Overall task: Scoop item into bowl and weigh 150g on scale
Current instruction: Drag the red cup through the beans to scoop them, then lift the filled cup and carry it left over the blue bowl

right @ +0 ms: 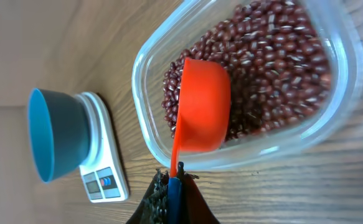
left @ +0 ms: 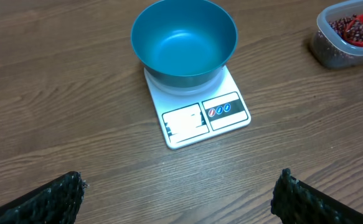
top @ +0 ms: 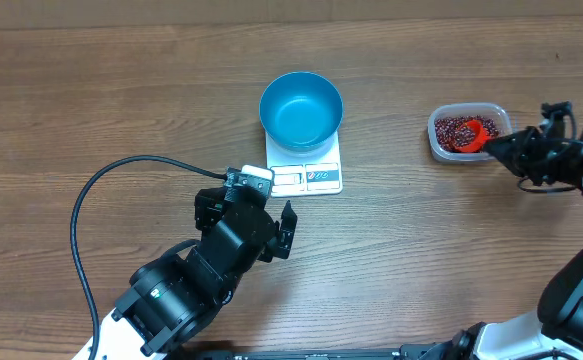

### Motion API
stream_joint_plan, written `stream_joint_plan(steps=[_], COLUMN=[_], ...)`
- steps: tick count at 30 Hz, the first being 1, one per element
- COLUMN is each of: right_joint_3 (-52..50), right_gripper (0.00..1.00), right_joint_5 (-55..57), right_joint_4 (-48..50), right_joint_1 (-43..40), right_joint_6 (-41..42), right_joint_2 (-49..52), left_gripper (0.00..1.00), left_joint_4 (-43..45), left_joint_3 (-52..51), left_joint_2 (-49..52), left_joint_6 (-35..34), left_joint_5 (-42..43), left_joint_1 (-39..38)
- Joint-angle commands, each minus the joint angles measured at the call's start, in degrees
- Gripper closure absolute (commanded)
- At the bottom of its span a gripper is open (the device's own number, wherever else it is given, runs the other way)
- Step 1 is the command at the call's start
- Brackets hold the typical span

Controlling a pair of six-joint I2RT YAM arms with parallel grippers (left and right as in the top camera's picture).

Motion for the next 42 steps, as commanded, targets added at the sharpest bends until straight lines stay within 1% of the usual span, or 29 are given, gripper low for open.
stream_joint_plan(steps=[1, 10, 20, 37, 42], right_joint_3=[-0.6, -0.6, -0.6, -0.6, -0.6], right_gripper=[0.96, 0.96, 0.96, 0.96, 0.97], right_joint_5=[-5.4, -12.5, -15.0, -29.6, -31.9], right_joint_4=[-0.3, -0.9, -2.2, -3.7, -3.7], right_joint_1=[-2.2, -4.7, -4.7, -4.4, -2.7], right_joint_6=[0.2, 0.2, 0.2, 0.2, 0.2], right_joint_2=[0.2, 0.2, 0.2, 0.2, 0.2], left_gripper=[0.0, 0.0, 0.01, 0.0, 0.0], left_joint_4=[0.0, 0.0, -0.2, -0.2, -0.2], left_joint_3=[-0.5, -0.5, -0.5, -0.5, -0.5], left_joint_2=[0.1, 0.1, 0.1, 0.1, 0.1], left_joint_6=[-0.8, -0.8, -0.8, -0.8, -0.8], left_joint_5=[0.1, 0.1, 0.1, 0.1, 0.1], left_joint_1=[0.3, 0.3, 0.3, 0.3, 0.3])
